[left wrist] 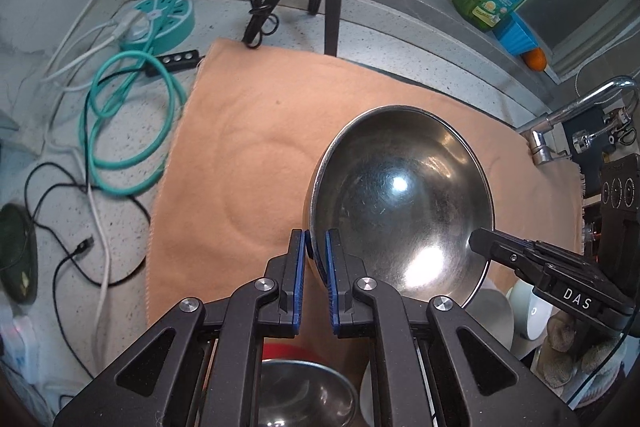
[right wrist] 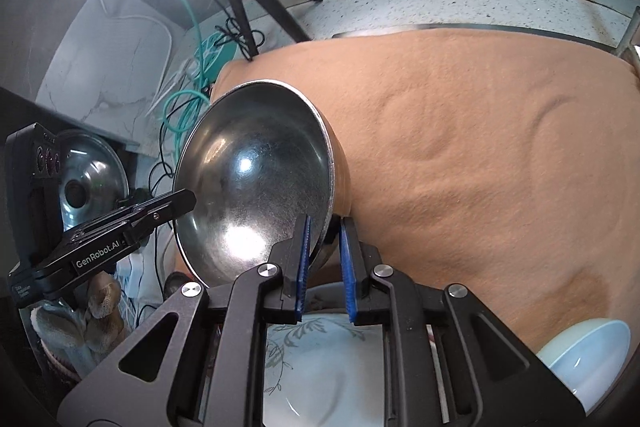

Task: Organize plates and bowls

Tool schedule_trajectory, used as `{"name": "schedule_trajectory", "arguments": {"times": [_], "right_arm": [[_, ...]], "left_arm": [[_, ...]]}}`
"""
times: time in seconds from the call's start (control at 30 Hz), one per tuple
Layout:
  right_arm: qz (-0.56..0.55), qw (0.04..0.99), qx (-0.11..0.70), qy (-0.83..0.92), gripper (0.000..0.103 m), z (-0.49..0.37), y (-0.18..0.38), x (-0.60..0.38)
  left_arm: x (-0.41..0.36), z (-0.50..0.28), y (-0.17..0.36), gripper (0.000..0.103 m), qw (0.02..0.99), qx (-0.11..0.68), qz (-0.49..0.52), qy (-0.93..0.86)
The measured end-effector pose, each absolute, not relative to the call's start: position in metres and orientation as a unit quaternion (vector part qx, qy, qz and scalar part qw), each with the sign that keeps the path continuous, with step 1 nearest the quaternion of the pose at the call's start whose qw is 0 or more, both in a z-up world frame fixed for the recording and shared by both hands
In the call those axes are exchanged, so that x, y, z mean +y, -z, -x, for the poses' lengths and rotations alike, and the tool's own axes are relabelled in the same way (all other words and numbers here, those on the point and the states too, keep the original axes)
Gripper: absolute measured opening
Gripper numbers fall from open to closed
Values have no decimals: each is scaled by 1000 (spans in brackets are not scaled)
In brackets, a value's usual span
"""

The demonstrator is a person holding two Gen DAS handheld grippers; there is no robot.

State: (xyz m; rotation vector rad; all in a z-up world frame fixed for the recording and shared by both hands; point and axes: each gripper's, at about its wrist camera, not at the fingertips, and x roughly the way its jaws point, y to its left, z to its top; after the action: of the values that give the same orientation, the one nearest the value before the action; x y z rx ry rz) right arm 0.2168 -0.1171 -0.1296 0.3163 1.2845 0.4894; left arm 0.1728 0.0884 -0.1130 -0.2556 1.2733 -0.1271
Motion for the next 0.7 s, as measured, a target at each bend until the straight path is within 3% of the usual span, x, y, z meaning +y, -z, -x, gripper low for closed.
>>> {"name": "schedule_trajectory", "arguments": {"times": [0.7], "right_arm": [[-126,754,601,-232,15,-207,141,-103]], "left_arm": [[95,-162,127,8,787,602,126,48]]}}
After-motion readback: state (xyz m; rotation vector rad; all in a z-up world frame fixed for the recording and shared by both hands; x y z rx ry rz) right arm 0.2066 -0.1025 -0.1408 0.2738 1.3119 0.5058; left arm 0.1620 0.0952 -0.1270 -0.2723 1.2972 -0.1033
